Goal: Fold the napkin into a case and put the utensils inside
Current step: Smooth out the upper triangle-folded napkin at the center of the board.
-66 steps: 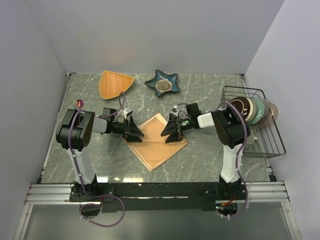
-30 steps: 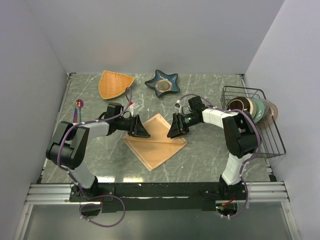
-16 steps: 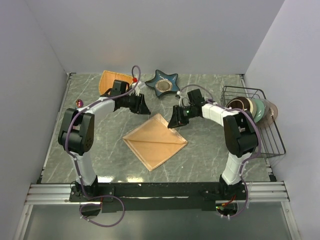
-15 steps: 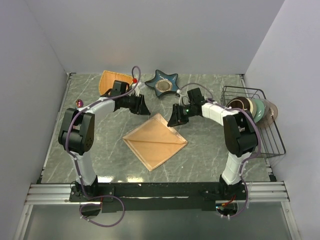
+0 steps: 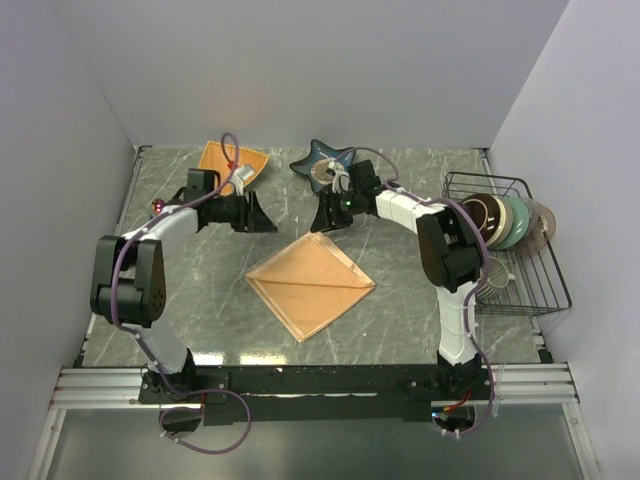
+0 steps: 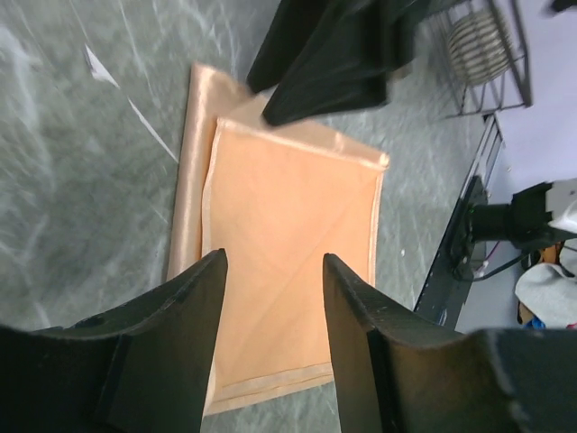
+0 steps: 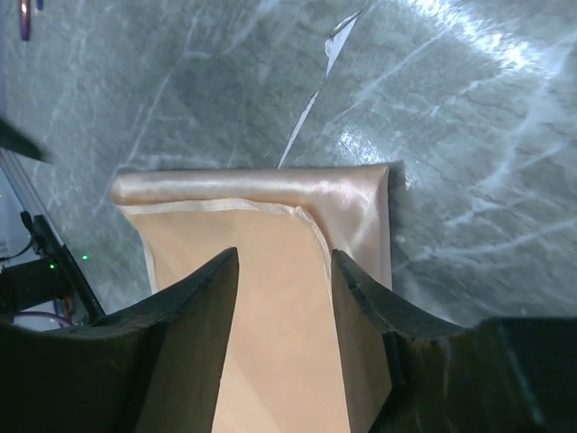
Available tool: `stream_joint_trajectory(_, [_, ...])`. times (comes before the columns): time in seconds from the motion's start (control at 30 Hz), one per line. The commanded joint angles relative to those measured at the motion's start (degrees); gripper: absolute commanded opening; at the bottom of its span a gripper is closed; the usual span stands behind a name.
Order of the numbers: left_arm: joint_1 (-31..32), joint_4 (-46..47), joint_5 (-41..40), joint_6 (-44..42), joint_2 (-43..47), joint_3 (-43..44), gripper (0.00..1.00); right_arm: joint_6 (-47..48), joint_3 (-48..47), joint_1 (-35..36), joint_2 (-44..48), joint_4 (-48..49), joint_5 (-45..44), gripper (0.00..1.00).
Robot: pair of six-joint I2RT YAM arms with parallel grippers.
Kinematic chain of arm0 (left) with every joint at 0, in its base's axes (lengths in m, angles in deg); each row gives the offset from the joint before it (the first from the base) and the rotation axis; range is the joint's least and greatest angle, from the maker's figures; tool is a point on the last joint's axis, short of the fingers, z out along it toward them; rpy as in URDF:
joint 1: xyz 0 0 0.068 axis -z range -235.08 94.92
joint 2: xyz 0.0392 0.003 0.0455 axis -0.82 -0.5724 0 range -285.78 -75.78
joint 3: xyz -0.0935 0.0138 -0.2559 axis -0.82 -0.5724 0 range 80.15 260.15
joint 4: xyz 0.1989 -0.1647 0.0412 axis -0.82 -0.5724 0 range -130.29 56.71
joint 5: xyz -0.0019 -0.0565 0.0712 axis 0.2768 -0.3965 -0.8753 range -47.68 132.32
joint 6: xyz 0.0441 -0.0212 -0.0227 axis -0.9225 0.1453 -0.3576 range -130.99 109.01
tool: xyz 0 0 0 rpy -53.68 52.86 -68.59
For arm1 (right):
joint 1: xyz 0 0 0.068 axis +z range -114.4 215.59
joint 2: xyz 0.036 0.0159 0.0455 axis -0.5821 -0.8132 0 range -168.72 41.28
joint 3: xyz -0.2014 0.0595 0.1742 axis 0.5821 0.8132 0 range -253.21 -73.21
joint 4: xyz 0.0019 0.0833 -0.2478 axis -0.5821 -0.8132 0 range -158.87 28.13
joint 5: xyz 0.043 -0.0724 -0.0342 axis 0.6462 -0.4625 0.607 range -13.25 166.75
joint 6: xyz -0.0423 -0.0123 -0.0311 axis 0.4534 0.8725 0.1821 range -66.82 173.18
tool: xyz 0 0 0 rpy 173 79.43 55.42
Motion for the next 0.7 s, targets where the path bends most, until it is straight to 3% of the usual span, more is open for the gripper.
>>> stream_joint_trajectory(0.0, [-2.23,1.22,4.78,1.44,4.71,-1.27,0.53,1.32,-3.68,1.83,-1.74,-0.27,-1.08,0.58])
stream_joint_trajectory(0.17, [-2.76,1.92,5.14,2.32,6.29,-2.59,0.54,3.34,-5.17,2.71,-4.21,-0.44,-2.13,0.68])
stream_joint_trajectory(0.33, [-2.76,1.05,5.05,1.53,6.30,-2.59,0.54,4.75,-5.87,3.06,-5.44,-0.71,-3.28,0.68])
stream_joint_trajectory(0.53, [-2.85,2.01,5.22,2.49,5.77,-2.60,0.54,5.36,-5.70,3.41,-5.97,-0.80,-2.75,0.57])
stream_joint_trajectory(0.67, [-3.03,2.01,5.14,2.58,5.33,-2.33,0.54,5.63,-5.52,3.50,-5.88,-0.80,-2.66,0.55])
